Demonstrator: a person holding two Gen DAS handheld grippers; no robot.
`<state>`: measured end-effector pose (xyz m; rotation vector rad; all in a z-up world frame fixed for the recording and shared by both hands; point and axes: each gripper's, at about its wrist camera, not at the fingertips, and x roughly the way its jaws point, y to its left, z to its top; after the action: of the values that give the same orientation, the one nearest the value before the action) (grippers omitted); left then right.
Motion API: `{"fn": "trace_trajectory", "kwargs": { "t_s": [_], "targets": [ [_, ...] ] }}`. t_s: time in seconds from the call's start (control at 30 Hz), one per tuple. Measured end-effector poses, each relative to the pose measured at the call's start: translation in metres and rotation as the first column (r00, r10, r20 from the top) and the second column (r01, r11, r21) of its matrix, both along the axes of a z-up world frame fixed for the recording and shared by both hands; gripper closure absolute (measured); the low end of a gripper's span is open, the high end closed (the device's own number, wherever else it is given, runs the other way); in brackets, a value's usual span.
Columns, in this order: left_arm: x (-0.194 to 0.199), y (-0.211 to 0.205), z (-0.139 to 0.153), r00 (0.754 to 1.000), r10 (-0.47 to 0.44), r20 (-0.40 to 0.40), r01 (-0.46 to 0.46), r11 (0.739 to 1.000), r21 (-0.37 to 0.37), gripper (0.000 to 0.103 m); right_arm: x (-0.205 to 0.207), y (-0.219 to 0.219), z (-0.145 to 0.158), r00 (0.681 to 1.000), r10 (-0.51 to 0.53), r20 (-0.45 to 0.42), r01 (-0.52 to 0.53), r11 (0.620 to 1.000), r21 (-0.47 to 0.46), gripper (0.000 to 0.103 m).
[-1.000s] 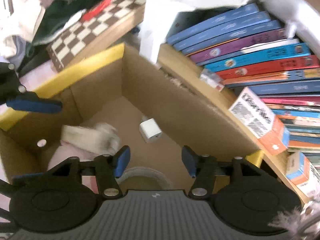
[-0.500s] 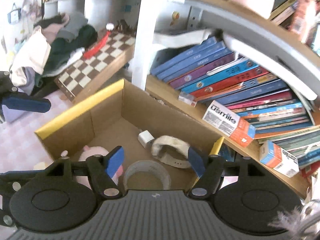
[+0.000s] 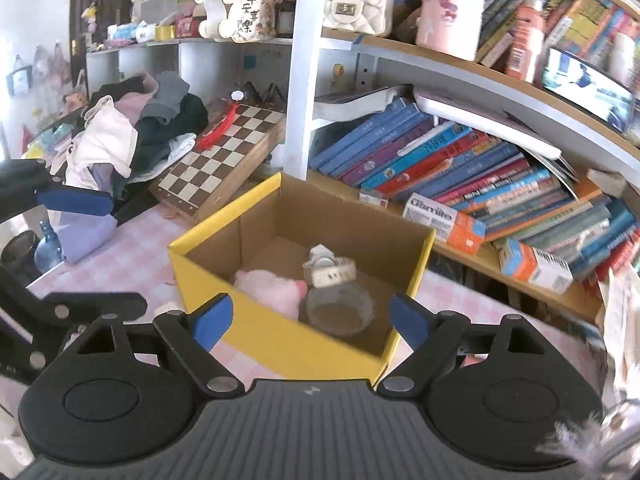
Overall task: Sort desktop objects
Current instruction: 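Open the left gripper to drop the watch while the right gripper drops the charger into the box, then move both grippers back from the box toward the toy car and white charger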
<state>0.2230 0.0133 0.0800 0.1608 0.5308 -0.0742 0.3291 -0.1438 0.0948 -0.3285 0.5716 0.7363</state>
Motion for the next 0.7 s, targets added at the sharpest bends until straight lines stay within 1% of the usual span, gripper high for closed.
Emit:
{"fn": "trace_trajectory", "kwargs": {
  "t_s": [0.27,0.43,0.57,0.7],
  "targets": [
    [-0.044,0.015,-0.004,0.999,0.035,0.012,-0.035,0.999,0.003,0.007,-0.054,-0.018,-0.008,0.994,-0.107,0.0,0.107,0.993,0.045,0.014],
    [-0.07,0.028,-0.014,0.997,0.07,-0.012,-0.07,0.998,0.0,0.007,-0.082,-0.026,-0.018,0.987,-0.16,-0.027,0.161,0.985,0.059,0.013],
    [-0.088,0.039,-0.022,0.993,0.11,-0.033,-0.111,0.994,-0.017,0.007,-0.106,-0.029,-0.026,0.982,-0.189,-0.02,0.19,0.979,0.066,0.014],
    [-0.104,0.047,-0.031,0.986,0.154,-0.057,-0.157,0.987,-0.042,0.007,-0.127,-0.034,-0.033,0.979,-0.204,-0.007,0.203,0.974,0.102,0.013]
  ]
}}
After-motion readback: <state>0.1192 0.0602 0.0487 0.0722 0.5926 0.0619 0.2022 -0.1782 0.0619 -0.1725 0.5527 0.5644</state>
